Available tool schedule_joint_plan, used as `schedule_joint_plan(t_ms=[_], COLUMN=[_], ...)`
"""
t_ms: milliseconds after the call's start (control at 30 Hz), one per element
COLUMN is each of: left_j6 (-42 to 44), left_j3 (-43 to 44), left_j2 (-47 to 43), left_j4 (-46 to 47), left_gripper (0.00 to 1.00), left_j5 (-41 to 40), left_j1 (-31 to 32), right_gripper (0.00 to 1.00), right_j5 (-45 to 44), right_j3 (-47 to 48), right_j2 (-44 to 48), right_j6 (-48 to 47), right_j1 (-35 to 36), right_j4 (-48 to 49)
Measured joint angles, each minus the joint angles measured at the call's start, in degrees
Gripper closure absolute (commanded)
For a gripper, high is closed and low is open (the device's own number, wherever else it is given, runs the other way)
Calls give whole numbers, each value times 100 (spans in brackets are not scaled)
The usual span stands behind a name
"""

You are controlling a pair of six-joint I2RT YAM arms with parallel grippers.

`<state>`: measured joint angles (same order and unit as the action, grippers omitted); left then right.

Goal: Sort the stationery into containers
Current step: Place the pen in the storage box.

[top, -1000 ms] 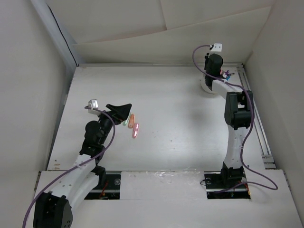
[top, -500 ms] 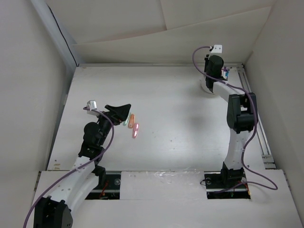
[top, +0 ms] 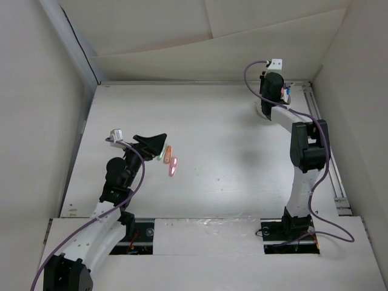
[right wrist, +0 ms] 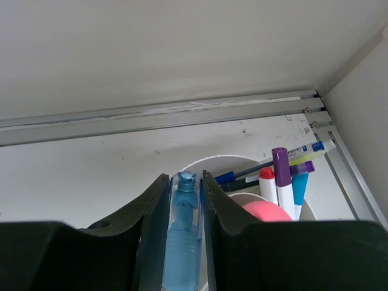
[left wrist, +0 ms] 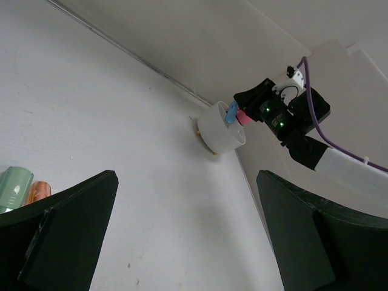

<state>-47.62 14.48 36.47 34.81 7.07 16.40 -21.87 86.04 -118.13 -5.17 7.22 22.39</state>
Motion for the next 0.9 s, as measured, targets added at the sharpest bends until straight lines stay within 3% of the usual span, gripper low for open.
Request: schedule_joint_plan(t_ms=[900], left_j6=[-2], left_j3=[0], left_j2=[44], left_j4=[-26], left_gripper=[0], left_j5=[-2], left_j1=[0], right_gripper=[75], right_j5=[-1692], right_j3=[173], right_j2=[-415], right_j6=[-527], right_j1=[485], right_j4=[529])
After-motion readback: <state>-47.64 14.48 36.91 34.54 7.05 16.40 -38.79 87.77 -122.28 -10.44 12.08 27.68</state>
